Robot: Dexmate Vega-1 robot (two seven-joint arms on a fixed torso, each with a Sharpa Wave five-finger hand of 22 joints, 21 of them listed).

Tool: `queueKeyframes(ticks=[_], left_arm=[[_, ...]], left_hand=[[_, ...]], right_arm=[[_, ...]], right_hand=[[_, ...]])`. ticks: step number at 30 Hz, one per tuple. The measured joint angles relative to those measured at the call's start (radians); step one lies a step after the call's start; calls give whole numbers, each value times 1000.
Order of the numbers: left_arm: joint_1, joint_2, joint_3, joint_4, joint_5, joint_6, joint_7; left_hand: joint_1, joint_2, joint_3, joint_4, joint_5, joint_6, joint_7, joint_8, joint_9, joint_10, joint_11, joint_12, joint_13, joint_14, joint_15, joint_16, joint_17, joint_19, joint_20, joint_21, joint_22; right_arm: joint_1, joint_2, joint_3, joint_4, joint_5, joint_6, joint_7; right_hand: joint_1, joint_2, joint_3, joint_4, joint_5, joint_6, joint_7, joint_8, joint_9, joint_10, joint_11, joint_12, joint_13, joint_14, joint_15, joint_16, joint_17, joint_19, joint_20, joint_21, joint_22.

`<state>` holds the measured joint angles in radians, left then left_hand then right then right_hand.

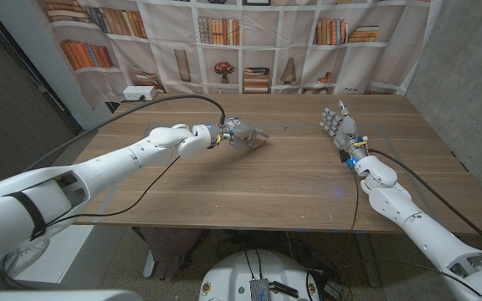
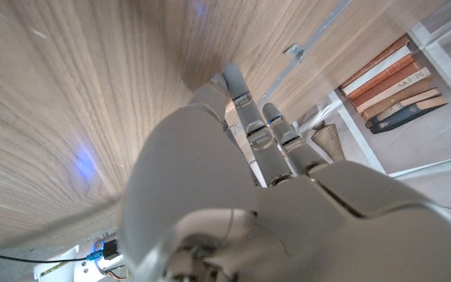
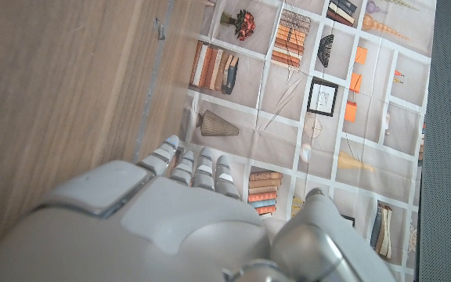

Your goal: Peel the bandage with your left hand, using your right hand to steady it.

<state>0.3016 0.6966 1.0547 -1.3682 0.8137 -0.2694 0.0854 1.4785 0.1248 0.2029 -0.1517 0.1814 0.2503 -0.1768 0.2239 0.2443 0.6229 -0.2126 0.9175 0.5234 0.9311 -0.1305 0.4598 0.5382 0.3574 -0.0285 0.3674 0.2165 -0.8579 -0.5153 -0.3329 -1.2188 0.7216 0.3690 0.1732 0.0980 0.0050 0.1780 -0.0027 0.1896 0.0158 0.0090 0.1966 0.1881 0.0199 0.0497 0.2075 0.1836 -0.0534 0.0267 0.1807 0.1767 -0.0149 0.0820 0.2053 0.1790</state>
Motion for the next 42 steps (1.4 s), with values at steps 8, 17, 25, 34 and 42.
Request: queueKeyframes(ticks=[8, 17, 25, 34, 42], left_arm=[[51, -29, -55, -22, -134, 78, 4], [103, -59, -99, -47, -228, 136, 52], [150, -93, -130, -60, -300, 181, 100], [194, -133, -163, -63, -401, 199, 145], [225, -155, -190, -80, -453, 198, 162]], left_hand=[[5, -5, -8, 0, 4, 7, 7, 0, 0, 5, 5, 0, -9, 2, -1, 0, 6, 5, -5, 7, 0], [13, -13, -11, 3, 4, 28, 21, 0, 0, 22, 3, 0, -23, 9, -5, 0, 12, 18, 0, 20, 0], [14, -14, -18, 1, 4, 34, 16, 0, 0, 29, 4, 0, -32, 11, -3, 0, 12, 20, 2, 22, 0], [14, -14, -18, 1, 4, 38, 20, 0, 0, 32, 7, 0, -37, 11, -3, -5, 15, 23, -2, 22, 0], [18, -18, -22, 6, 4, 50, 21, 0, 0, 41, 5, 0, -46, 18, -7, -7, 16, 23, -2, 30, 0]], right_arm=[[-2, -4, 2, -4, 0, 0, -2], [2, -4, 3, -2, 1, 0, 3], [10, 0, 2, 11, 2, 0, 10], [19, 1, 0, 14, 2, 1, 15], [30, 2, -4, 17, -5, 2, 21]], right_hand=[[0, 0, 0, 0, 0, 0, 0, 0, 0, 0, 0, 0, 0, 0, 0, 0, 0, 5, -5, 0, 0], [0, 0, 0, 0, 0, 0, 0, 0, 0, 0, 0, 0, 0, 0, 0, 0, 0, 5, -5, 0, 0], [0, 0, 0, 0, 0, 0, 0, 0, 0, 0, 0, 0, 0, 0, 0, 0, 0, 5, -5, -6, 0], [0, 0, 0, 0, 0, 0, 0, 0, 0, 0, 0, 0, 0, 0, 0, 0, 0, 5, -5, -6, 0], [0, 0, 0, 0, 0, 0, 0, 0, 0, 0, 0, 0, 0, 0, 0, 0, 0, 5, -5, -6, 0]])
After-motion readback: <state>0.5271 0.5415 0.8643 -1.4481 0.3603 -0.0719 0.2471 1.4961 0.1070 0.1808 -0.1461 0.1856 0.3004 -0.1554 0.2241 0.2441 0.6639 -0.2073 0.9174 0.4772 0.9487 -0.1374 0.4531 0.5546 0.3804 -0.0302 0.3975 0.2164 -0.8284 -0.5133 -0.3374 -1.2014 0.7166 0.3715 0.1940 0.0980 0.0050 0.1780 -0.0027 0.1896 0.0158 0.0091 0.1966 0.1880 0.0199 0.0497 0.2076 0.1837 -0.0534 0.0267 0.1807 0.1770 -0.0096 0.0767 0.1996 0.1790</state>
